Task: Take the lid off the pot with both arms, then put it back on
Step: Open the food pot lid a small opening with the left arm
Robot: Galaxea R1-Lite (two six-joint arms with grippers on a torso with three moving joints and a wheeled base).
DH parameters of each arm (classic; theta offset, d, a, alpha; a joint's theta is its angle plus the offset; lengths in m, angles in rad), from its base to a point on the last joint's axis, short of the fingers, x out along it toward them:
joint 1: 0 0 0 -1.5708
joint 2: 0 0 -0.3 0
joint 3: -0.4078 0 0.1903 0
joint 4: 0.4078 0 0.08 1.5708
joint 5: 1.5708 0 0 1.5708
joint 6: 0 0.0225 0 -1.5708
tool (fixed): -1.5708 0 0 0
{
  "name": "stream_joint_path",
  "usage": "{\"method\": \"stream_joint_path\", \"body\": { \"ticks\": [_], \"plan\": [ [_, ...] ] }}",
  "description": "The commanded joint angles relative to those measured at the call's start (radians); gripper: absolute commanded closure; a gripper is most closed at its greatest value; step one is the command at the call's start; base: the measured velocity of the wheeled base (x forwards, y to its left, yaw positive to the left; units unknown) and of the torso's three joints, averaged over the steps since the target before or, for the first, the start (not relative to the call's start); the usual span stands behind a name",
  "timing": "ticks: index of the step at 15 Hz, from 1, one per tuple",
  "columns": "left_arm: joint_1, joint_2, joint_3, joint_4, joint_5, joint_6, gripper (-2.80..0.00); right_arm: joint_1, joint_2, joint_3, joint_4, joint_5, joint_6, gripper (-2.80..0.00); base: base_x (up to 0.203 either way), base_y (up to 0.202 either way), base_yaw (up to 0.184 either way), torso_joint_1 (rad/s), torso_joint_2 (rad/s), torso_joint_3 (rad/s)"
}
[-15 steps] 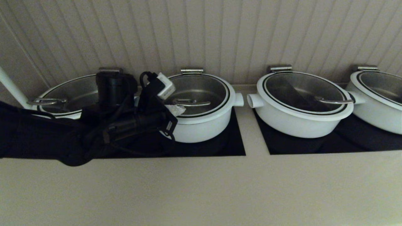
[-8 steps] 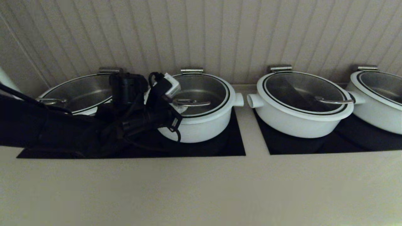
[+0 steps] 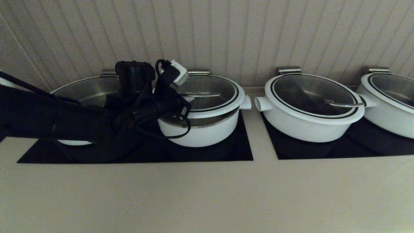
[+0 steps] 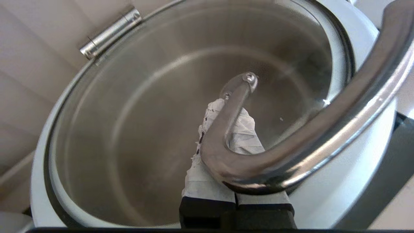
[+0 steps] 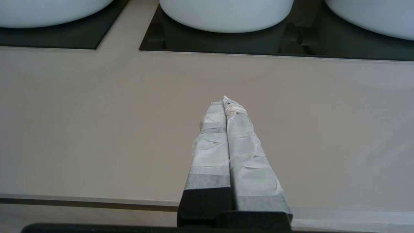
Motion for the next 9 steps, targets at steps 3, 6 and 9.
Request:
{"method": "stream_joint_path", "body": {
  "ticks": [3, 6, 9],
  "plan": [
    [0.000, -0.003, -0.045, -0.003, -0.001, 0.002, 0.00, 0.000, 0.002, 0.000, -0.001, 0.000, -0.004, 0.00, 0.000, 0.000, 0.000, 0.000, 0.00, 0.000],
    [0.004, -0.009, -0.069, -0.001, -0.001, 0.004, 0.00, 0.000, 0.002, 0.000, -0.001, 0.000, -0.004, 0.00, 0.000, 0.000, 0.000, 0.000, 0.00, 0.000],
    [0.010, -0.014, -0.082, 0.001, -0.002, 0.004, 0.00, 0.000, 0.002, 0.000, -0.001, 0.000, -0.005, 0.00, 0.000, 0.000, 0.000, 0.000, 0.00, 0.000]
  ]
}}
